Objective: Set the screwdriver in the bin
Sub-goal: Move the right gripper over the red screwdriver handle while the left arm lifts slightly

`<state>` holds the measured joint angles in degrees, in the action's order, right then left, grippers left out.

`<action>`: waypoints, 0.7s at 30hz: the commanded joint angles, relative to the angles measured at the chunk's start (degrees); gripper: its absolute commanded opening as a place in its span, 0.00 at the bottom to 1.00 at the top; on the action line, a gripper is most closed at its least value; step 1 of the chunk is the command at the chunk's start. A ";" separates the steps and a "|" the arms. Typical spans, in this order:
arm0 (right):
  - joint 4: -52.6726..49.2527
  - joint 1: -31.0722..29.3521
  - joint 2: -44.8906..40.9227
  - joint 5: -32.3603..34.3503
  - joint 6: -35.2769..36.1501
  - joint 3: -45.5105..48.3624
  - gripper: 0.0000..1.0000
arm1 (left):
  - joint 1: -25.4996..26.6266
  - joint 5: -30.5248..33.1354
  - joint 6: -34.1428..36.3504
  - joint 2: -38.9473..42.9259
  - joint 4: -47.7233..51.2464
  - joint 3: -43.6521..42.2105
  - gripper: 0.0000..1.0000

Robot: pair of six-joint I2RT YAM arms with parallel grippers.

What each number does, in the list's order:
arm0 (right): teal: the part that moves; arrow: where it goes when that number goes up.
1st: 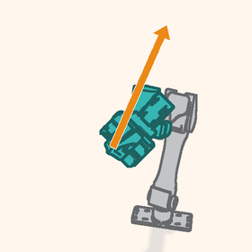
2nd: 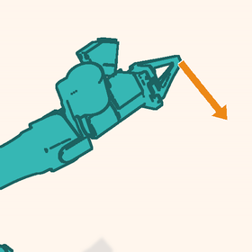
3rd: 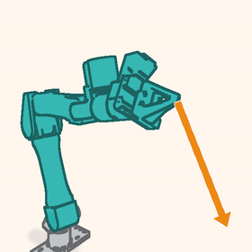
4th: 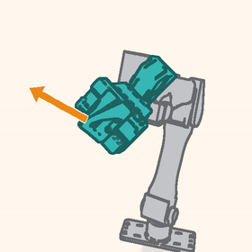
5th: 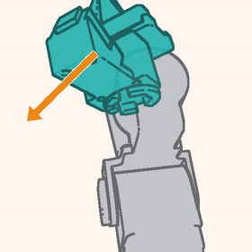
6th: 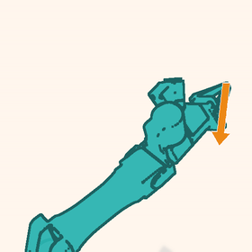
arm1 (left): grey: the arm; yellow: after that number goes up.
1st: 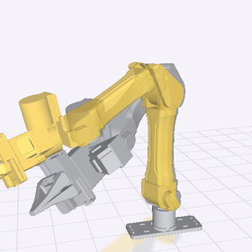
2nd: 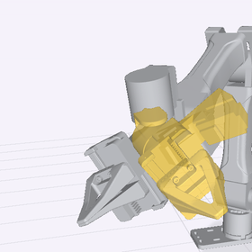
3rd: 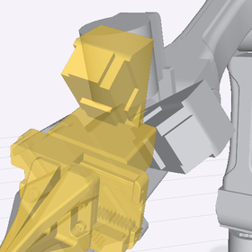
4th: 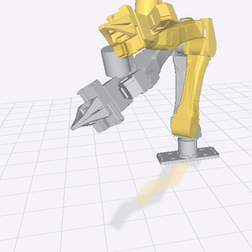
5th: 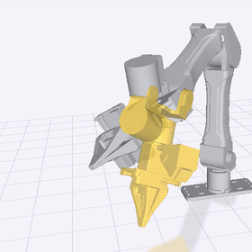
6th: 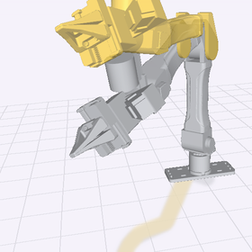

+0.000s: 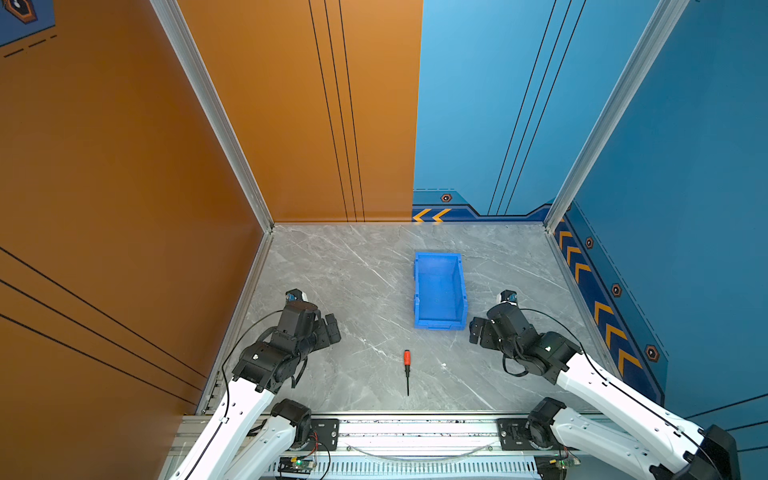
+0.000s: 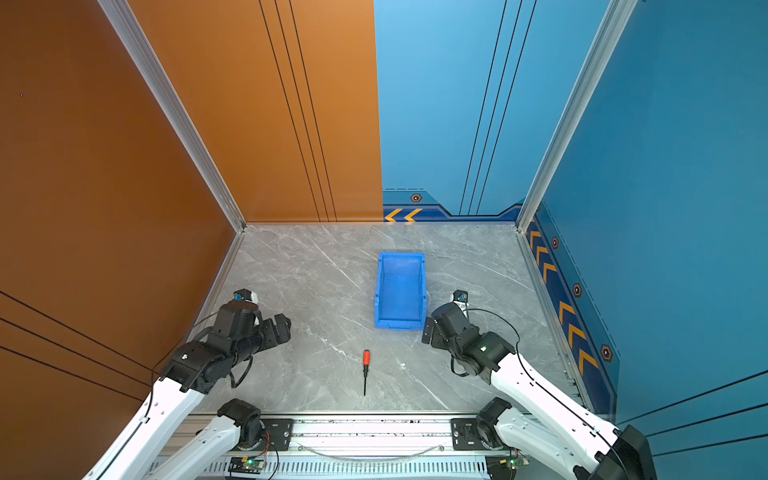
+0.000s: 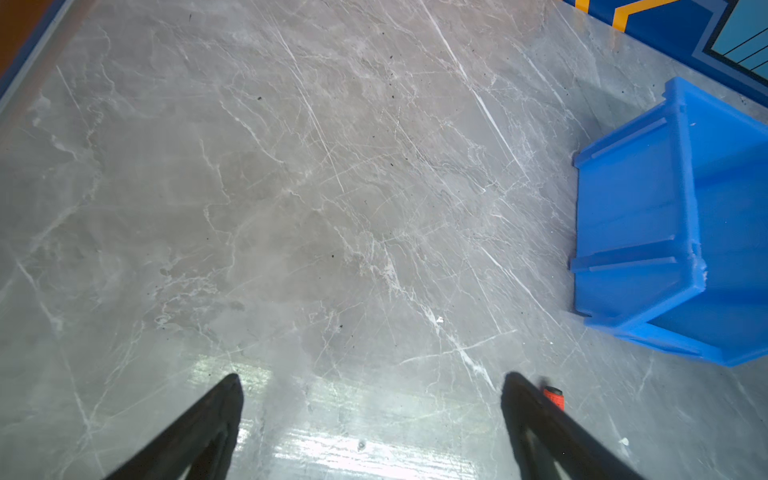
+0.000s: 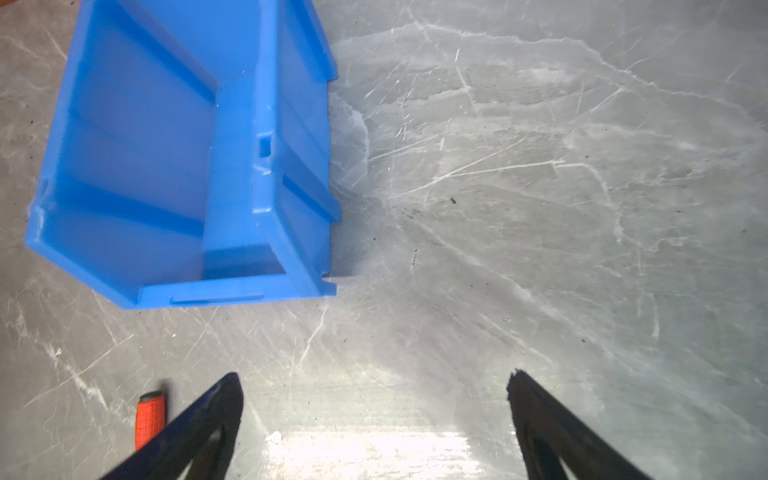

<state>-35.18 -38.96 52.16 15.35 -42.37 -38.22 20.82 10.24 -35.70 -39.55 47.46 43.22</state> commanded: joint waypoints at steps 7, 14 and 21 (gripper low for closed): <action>-5.93 -19.14 8.37 11.72 -14.85 -4.80 1.00 | 0.49 -6.39 -1.16 2.21 -0.85 -2.74 0.98; -6.04 -28.78 20.96 15.18 -22.76 -11.80 0.99 | 0.27 -11.55 -4.31 2.23 -5.31 -8.40 0.98; -4.24 -32.76 30.91 14.92 -23.17 -18.04 0.96 | 0.27 -12.19 -6.36 5.21 -8.08 -12.67 0.98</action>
<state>-38.85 -71.57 80.84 28.95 -63.81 -54.22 21.08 -0.56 -40.64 -35.64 41.52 31.31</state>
